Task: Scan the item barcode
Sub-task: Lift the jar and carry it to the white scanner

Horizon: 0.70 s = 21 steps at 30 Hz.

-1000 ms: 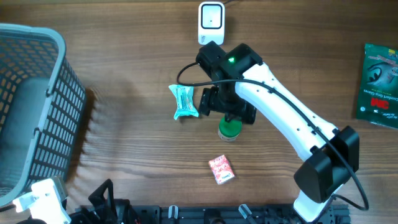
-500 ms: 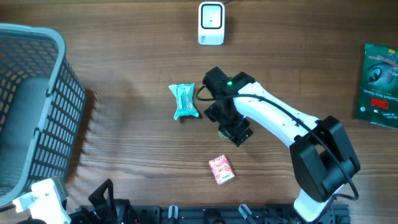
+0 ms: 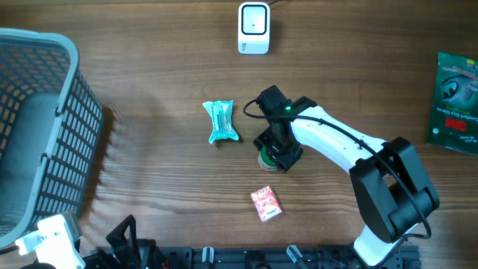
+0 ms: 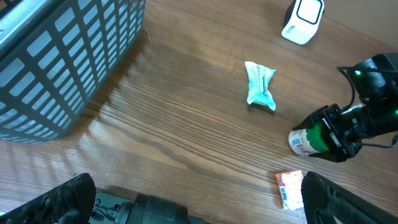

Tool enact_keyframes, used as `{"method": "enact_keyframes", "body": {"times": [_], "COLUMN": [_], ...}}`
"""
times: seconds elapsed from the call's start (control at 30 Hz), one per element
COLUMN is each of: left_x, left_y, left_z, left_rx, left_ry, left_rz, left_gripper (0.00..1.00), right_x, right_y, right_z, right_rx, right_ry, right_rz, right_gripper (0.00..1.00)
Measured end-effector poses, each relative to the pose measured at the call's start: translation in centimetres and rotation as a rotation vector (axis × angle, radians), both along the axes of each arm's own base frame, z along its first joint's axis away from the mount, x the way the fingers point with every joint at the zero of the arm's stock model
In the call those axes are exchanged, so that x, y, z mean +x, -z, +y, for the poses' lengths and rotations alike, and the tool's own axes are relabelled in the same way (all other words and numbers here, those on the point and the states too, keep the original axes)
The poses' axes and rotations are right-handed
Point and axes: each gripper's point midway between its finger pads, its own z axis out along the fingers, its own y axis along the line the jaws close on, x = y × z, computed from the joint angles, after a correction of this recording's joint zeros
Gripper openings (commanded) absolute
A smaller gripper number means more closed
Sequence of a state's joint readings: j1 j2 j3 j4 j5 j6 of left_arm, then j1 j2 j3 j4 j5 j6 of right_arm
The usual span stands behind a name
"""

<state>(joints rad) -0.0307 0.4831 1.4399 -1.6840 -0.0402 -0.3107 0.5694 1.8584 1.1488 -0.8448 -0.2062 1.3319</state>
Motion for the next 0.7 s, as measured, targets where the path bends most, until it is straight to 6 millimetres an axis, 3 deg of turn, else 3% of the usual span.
{"method": "enact_keyframes", "body": {"times": [0.13,0.27,0.33,0.4,0.7], "left_x": [0.0,0.0,0.0,0.0,0.0], "left_y": [0.0,0.0,0.0,0.0,0.0], "left_z": [0.0,0.0,0.0,0.0,0.0], "left_rx": [0.0,0.0,0.0,0.0,0.0], "left_ry": [0.0,0.0,0.0,0.0,0.0], "left_rz": [0.0,0.0,0.0,0.0,0.0], "left_gripper": [1.0,1.0,1.0,1.0,1.0], "right_x": [-0.9,0.6,1.3,1.3,-0.4], "right_y": [-1.7,-6.2,-8.8,-9.9,-11.7], "right_z": [1.0,2.8,4.0,4.5,5.1], "right_rx": [0.097,0.334,0.542,0.637,0.773], "right_ry": [-0.186,-0.323,-0.342,-0.339,-0.407], "right_rz": [0.044,0.03,0.02,0.027,0.058], "right_gripper": [0.57,0.59,0.59,0.59,0.58]}}
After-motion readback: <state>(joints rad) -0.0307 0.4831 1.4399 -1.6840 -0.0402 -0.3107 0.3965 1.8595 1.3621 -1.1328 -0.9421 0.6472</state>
